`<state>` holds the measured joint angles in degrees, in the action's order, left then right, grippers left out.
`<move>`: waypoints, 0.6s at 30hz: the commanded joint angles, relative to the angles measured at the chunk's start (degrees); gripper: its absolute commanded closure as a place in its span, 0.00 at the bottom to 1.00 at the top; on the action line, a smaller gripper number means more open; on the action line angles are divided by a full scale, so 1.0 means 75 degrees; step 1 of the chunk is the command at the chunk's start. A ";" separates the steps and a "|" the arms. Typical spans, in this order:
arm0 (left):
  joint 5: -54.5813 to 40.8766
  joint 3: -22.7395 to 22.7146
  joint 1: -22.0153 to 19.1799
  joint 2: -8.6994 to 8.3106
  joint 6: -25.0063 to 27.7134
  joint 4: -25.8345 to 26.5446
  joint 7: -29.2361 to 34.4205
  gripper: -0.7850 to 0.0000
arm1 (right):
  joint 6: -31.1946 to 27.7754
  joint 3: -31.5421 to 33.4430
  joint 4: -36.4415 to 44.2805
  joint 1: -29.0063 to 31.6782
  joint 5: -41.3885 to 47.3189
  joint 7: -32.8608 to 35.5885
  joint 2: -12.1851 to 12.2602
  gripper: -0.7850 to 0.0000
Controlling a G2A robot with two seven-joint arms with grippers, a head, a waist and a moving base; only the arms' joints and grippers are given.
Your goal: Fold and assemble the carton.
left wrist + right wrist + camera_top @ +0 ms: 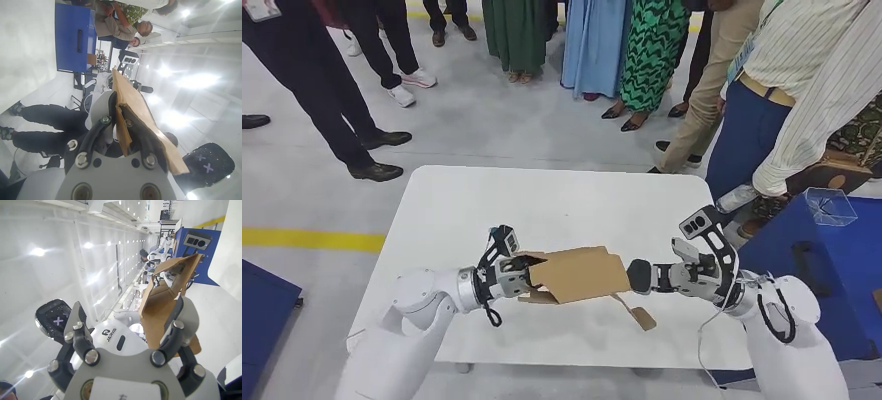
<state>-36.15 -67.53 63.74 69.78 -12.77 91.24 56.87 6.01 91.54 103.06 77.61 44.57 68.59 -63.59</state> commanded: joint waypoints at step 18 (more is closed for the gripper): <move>-0.0872 0.0636 -0.0520 0.0016 -0.2401 -0.0561 -0.0004 1.00 | 0.1038 -0.0489 0.0046 -0.0068 0.0878 -0.0394 0.0031 0.00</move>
<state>-43.53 -63.26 60.15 69.97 -29.86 87.25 56.66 12.86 88.00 103.44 77.19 49.83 66.48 -63.32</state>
